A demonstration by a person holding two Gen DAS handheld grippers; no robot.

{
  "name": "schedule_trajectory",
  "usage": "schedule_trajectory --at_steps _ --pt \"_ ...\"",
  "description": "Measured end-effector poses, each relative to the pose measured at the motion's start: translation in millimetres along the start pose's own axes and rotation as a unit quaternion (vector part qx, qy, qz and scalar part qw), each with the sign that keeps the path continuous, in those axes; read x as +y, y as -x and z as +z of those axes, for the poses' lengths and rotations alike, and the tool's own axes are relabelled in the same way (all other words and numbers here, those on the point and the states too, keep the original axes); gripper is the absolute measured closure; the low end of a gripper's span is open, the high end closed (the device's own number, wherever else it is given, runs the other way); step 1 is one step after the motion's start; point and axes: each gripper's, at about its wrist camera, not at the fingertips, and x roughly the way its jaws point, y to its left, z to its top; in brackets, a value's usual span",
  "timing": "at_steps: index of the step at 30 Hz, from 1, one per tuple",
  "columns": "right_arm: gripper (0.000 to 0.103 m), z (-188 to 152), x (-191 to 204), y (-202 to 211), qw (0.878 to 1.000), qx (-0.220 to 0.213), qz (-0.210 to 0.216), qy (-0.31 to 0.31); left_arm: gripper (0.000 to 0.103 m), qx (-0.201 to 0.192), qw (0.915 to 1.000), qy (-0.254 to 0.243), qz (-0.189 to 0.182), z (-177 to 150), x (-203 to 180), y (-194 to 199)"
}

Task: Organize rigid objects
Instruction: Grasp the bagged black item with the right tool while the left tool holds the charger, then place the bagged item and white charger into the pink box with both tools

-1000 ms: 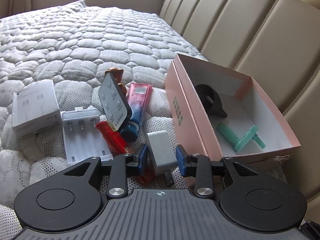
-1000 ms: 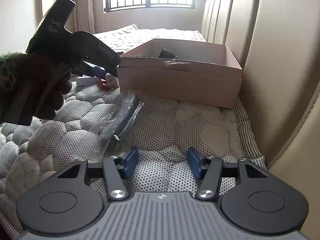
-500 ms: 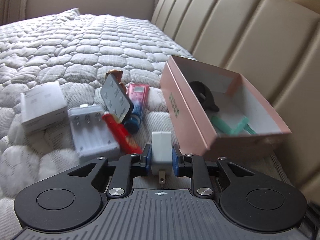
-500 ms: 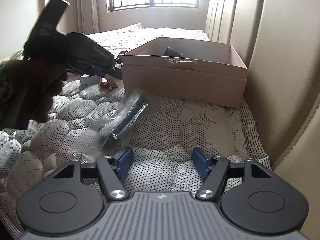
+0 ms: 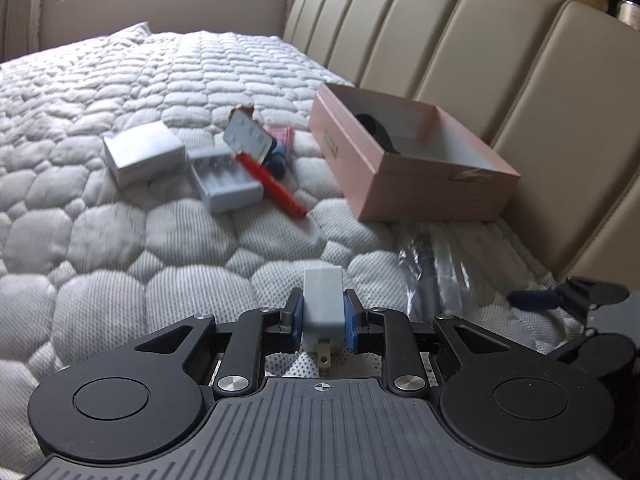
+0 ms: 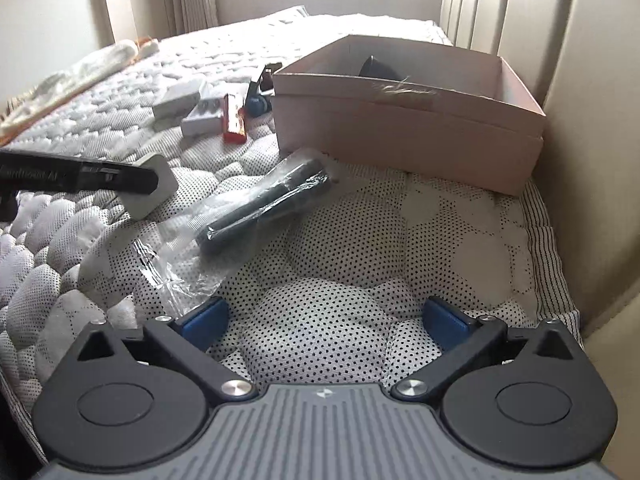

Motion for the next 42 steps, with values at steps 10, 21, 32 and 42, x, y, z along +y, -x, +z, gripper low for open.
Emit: schedule_trajectory --at_steps 10,21,32,42 --pt "0.033 19 -1 44 0.995 -0.059 0.027 -0.072 0.079 -0.004 0.9999 0.008 0.007 -12 -3 -7" --pt "0.048 58 23 -19 0.995 -0.009 -0.013 -0.103 0.079 -0.003 0.9999 0.012 0.01 -17 -5 0" --pt "0.084 42 24 22 0.998 -0.013 -0.014 -0.061 0.079 -0.028 0.9995 0.005 0.011 -21 -8 3" --pt "0.084 17 -12 82 0.995 -0.031 -0.035 -0.085 0.079 -0.05 0.9982 -0.03 -0.009 -15 -32 9"
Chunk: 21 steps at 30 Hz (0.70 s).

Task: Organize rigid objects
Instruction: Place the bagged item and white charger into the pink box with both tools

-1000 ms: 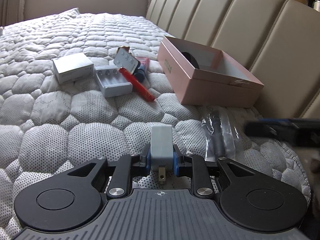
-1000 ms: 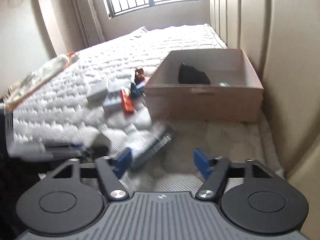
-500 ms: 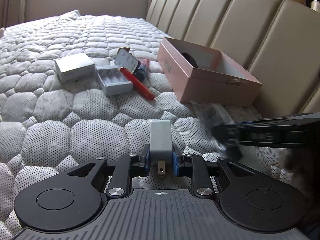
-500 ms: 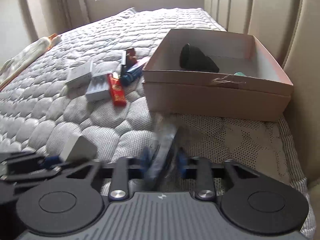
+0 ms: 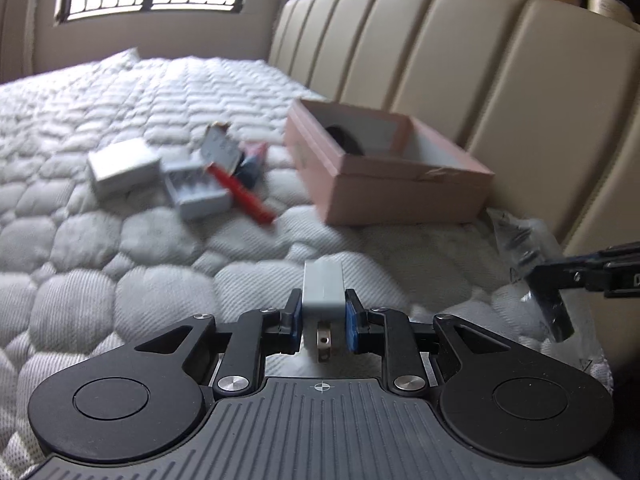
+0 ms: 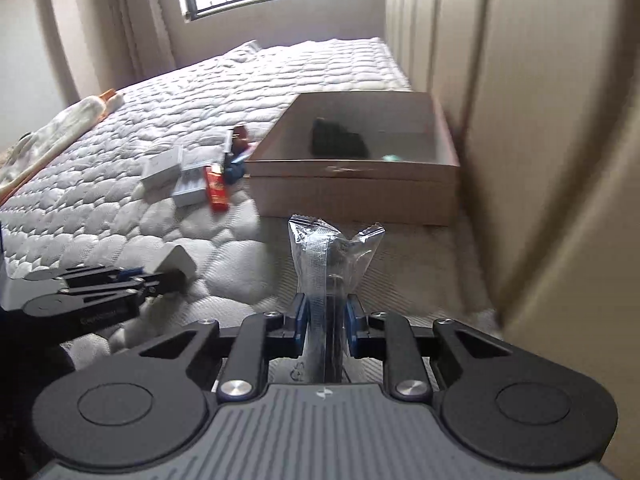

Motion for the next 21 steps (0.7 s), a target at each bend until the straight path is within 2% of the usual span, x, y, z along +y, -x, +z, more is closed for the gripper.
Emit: schedule_trajectory --at_steps 7,13,17,21 --pt "0.084 -16 -15 11 1.0 -0.013 0.007 -0.013 0.079 -0.025 0.9992 -0.01 -0.029 35 -24 1" --pt "0.084 -23 -15 17 0.999 -0.03 0.034 -0.012 0.079 -0.048 0.9978 -0.029 -0.035 99 -43 -21" --pt "0.084 -22 -14 21 0.998 -0.047 0.044 -0.009 0.079 -0.06 0.997 0.013 -0.047 144 -43 -53" --pt "0.084 -24 -14 22 0.998 -0.055 0.039 -0.001 0.079 -0.05 0.996 0.056 -0.048 159 -37 -89"
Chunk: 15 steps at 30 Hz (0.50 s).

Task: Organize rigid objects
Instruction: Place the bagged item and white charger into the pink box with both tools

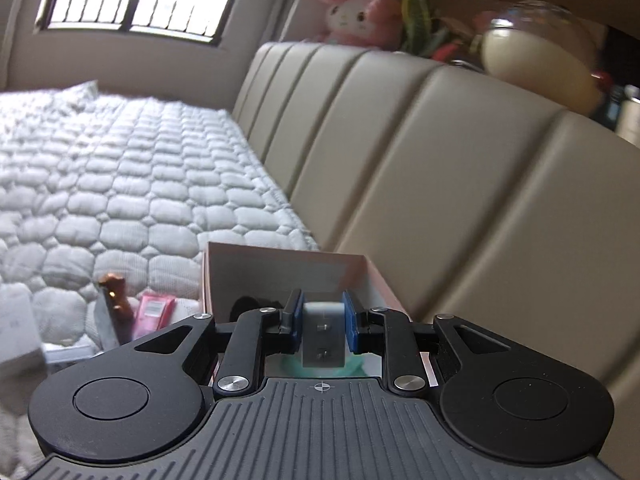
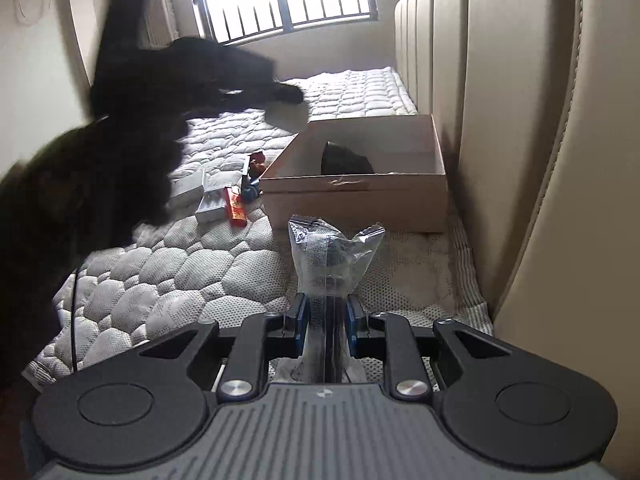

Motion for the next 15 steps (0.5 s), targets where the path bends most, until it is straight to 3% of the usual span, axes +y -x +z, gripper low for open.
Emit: schedule_trajectory --at_steps 4,10,15 --pt "0.084 0 -8 -4 1.0 0.007 -0.013 -0.008 0.078 0.008 0.9998 0.015 0.008 -14 16 2" --pt "0.084 14 -15 -15 0.999 0.014 -0.039 -0.018 0.078 0.032 0.9988 0.018 0.033 -63 48 50" --pt "0.084 77 -2 -29 0.997 -0.035 -0.066 -0.005 0.078 0.05 0.9954 0.055 0.06 -102 86 86"
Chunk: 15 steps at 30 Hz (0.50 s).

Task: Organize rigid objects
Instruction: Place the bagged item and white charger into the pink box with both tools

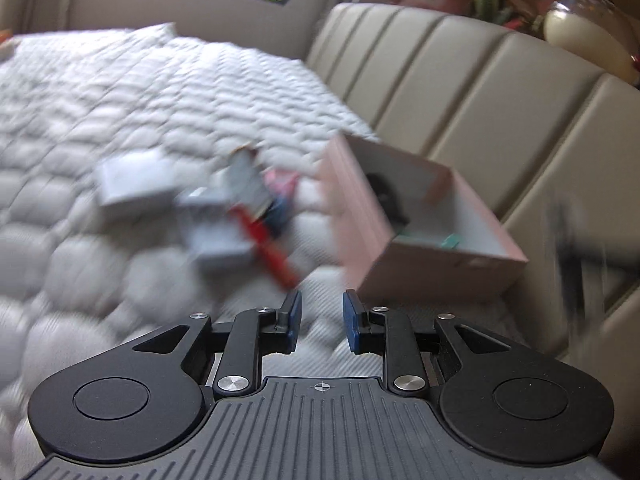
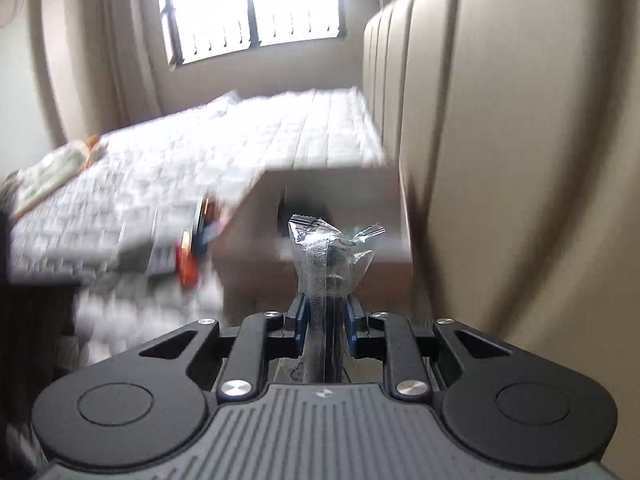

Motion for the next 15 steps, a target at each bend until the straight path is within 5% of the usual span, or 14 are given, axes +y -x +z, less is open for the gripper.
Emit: schedule_trajectory --at_steps 4,8,10,12,15 --pt "0.084 62 13 -40 0.998 -0.043 -0.031 -0.037 0.078 -0.005 0.9999 0.013 0.003 -13 27 25" --pt "0.084 100 28 -96 0.995 -0.038 -0.084 -0.034 0.078 -0.015 0.9997 0.002 0.021 -16 51 46" --pt "0.079 109 31 -123 0.995 -0.014 -0.099 -0.014 0.078 -0.02 0.9992 0.013 0.031 -14 66 53" --pt "0.063 106 38 -143 0.993 0.02 -0.118 0.005 0.078 -0.019 0.9982 0.034 0.046 -11 79 57" --pt "0.06 93 63 -146 0.993 0.026 -0.107 0.049 0.078 -0.016 0.9956 0.077 0.052 -10 100 57"
